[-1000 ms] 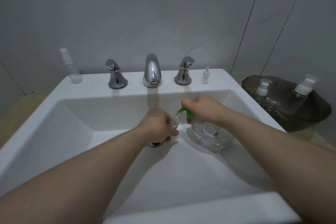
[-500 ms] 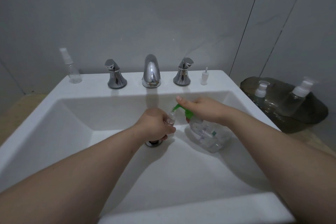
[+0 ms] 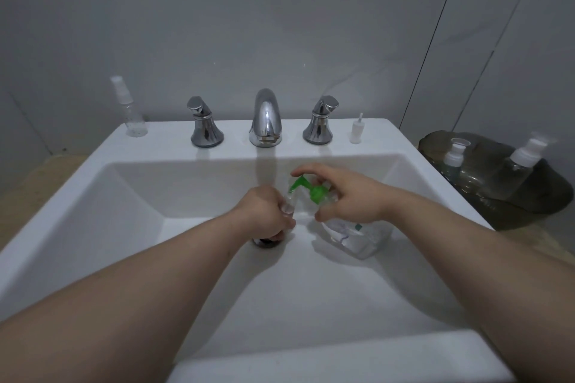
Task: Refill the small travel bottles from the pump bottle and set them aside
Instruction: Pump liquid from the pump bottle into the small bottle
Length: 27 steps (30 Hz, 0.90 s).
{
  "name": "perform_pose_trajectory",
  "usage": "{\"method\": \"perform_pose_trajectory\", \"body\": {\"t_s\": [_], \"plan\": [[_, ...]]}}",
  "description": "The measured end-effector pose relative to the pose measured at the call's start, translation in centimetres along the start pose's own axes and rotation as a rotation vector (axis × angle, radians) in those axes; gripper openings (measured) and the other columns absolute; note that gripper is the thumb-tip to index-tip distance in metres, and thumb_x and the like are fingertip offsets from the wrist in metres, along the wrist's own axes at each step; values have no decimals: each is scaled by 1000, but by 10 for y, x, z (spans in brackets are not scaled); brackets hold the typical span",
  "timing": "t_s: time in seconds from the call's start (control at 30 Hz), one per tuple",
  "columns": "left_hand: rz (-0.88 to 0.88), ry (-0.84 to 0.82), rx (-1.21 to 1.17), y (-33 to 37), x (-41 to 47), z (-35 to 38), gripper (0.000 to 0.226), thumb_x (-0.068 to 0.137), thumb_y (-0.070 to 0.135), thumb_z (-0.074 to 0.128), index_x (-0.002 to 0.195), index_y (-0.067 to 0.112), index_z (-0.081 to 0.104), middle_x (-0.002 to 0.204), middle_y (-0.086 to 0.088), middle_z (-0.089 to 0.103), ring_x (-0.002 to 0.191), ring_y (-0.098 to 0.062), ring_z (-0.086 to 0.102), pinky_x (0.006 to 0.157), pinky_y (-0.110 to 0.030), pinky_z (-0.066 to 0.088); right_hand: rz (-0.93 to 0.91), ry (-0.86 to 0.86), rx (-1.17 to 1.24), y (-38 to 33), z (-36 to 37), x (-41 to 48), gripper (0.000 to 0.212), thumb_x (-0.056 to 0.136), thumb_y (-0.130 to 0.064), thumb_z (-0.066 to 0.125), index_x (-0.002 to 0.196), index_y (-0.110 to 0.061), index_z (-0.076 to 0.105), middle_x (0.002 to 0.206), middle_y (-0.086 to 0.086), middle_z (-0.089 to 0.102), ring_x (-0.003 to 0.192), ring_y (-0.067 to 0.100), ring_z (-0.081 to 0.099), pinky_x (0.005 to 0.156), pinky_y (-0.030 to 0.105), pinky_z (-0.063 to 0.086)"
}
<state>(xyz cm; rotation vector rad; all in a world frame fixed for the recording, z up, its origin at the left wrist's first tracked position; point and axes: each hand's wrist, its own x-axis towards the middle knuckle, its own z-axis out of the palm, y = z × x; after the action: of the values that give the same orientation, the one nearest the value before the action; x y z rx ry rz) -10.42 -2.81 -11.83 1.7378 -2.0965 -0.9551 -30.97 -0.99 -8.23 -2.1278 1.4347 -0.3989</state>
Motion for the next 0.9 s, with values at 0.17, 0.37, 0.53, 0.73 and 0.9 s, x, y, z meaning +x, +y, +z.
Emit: {"method": "perform_pose_trajectory", "body": {"t_s": [0.17,0.37,0.53,0.73,0.9], "plan": [[10,-26,-6,-5,1,1,15,89,22,76,84,12,66,78,-6,66,77,-23,70,74,-26,57,-57,67,-71,6,10,6,86,79,-23,79,148,-56,39,128,-3,57,120,13,55,95,27,47],[2,-2,-48,-8,2,3,17,90,23,77,83,11,68,73,-3,69,58,-9,63,54,-11,44,-69,50,-155,1,10,7,76,79,-40,78,143,-57,40,137,-8,58,123,5,52,102,35,48],[5,8,-53,-7,1,3,21,89,23,79,77,13,64,72,-3,69,62,-12,65,51,-10,45,-54,24,-201,-4,10,2,90,69,-49,91,141,-54,37,138,-14,55,124,7,53,103,40,49],[28,7,-67,-7,1,4,19,88,19,78,83,3,70,73,-9,74,63,-16,68,68,-25,57,-25,52,-168,-5,11,5,87,65,-32,94,132,-52,42,130,-7,57,115,17,59,99,41,52],[31,10,-62,-8,2,4,18,88,19,79,85,3,72,72,-5,74,60,-14,65,54,-13,49,-15,62,-133,-7,11,4,81,66,-26,93,127,-51,46,121,-7,59,106,19,61,92,43,54]]}}
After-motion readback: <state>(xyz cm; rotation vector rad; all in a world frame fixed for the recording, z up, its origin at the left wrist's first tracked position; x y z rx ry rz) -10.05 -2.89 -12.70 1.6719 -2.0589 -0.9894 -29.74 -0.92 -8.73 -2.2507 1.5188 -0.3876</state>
